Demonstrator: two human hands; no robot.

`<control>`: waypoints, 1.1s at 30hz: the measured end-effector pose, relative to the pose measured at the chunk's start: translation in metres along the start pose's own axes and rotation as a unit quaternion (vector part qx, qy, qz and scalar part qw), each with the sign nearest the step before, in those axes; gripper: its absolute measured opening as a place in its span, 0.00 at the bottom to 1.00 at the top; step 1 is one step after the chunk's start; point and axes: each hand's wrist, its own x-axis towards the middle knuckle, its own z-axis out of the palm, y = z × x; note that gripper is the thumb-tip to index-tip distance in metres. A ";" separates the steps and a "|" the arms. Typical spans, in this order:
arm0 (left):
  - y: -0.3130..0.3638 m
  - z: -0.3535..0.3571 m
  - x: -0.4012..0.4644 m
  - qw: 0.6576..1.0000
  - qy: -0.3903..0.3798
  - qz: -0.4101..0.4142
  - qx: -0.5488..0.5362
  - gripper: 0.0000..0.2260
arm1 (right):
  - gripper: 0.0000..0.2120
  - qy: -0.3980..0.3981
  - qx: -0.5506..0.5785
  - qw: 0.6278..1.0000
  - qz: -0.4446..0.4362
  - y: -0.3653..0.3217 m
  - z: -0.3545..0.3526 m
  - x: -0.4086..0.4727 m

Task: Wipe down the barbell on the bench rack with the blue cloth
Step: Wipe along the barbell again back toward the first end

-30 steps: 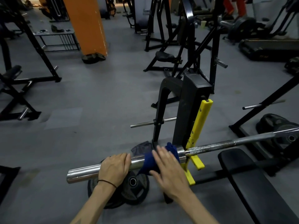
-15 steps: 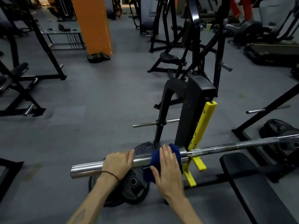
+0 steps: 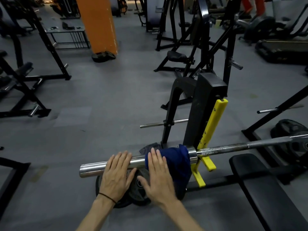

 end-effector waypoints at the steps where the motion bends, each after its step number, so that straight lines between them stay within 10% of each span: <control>1: 0.000 -0.001 -0.001 1.000 -0.006 0.004 -0.002 0.25 | 0.37 0.003 -0.038 0.998 -0.040 0.016 -0.006 -0.001; 7: 0.003 -0.005 0.002 0.999 -0.024 -0.023 -0.018 0.25 | 0.34 0.097 0.040 0.987 0.122 0.028 -0.010 -0.001; 12: 0.003 -0.008 0.006 0.999 -0.037 -0.027 -0.029 0.26 | 0.34 -0.003 -0.089 0.992 -0.087 0.044 -0.021 0.014; 17: 0.005 -0.007 0.005 0.998 -0.046 -0.038 -0.019 0.26 | 0.36 0.050 -0.016 0.996 0.077 0.038 -0.015 0.007; 22: 0.003 -0.006 0.008 0.998 -0.048 -0.034 -0.006 0.27 | 0.36 -0.011 -0.079 0.993 -0.084 0.038 -0.018 0.013; 28: 0.003 -0.005 0.009 0.997 -0.068 -0.036 -0.009 0.27 | 0.36 0.071 0.011 0.993 0.096 0.023 -0.010 0.003; 33: -0.001 -0.010 0.015 0.997 -0.073 -0.024 -0.007 0.26 | 0.35 0.025 -0.072 0.996 -0.048 0.038 -0.016 0.004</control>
